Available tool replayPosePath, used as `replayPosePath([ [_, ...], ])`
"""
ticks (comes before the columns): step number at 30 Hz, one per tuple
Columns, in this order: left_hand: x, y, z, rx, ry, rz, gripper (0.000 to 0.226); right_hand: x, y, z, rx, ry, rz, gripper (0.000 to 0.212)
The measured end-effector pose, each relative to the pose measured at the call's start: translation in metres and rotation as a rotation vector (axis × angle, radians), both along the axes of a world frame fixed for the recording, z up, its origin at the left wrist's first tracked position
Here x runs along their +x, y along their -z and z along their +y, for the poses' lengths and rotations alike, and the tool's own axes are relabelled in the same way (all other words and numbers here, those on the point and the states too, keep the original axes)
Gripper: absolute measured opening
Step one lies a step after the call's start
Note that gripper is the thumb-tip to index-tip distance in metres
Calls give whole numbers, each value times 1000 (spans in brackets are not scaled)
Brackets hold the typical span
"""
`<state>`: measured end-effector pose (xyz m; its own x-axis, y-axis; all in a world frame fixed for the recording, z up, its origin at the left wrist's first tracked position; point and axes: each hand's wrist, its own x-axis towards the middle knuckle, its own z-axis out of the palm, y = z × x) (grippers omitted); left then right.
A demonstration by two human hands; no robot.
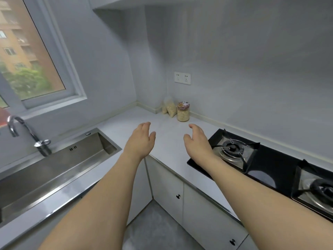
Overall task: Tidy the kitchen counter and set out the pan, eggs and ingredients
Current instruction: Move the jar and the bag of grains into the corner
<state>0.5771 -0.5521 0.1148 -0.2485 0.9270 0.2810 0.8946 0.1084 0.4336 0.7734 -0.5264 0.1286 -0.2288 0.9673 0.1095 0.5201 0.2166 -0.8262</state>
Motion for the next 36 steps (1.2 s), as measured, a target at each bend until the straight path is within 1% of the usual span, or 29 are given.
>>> replayPosePath([
  [5, -9, 14, 40, -37, 36, -21, 51, -15, 10, 41, -17, 19, 8, 51],
  [10, -19, 20, 110, -65, 56, -2, 51, -26, 16, 108, -13, 41, 42, 50],
  [15, -32, 5, 181, -101, 54, 51, 52, -38, 8, 183, 11, 73, 121, 46],
  [20, -48, -4, 244, -78, 39, 39, 52, -52, 4, 245, 21, 77, 154, 42],
  [27, -57, 10, 310, -125, 67, 43, 54, -59, 19, 306, -42, 105, 128, 44],
  [31, -68, 22, 353, -162, 100, 29, 55, -70, 26, 345, -69, 135, 116, 43],
  [36, -89, 40, 405, -208, 121, 20, 57, -92, 34, 388, -67, 181, 147, 39],
])
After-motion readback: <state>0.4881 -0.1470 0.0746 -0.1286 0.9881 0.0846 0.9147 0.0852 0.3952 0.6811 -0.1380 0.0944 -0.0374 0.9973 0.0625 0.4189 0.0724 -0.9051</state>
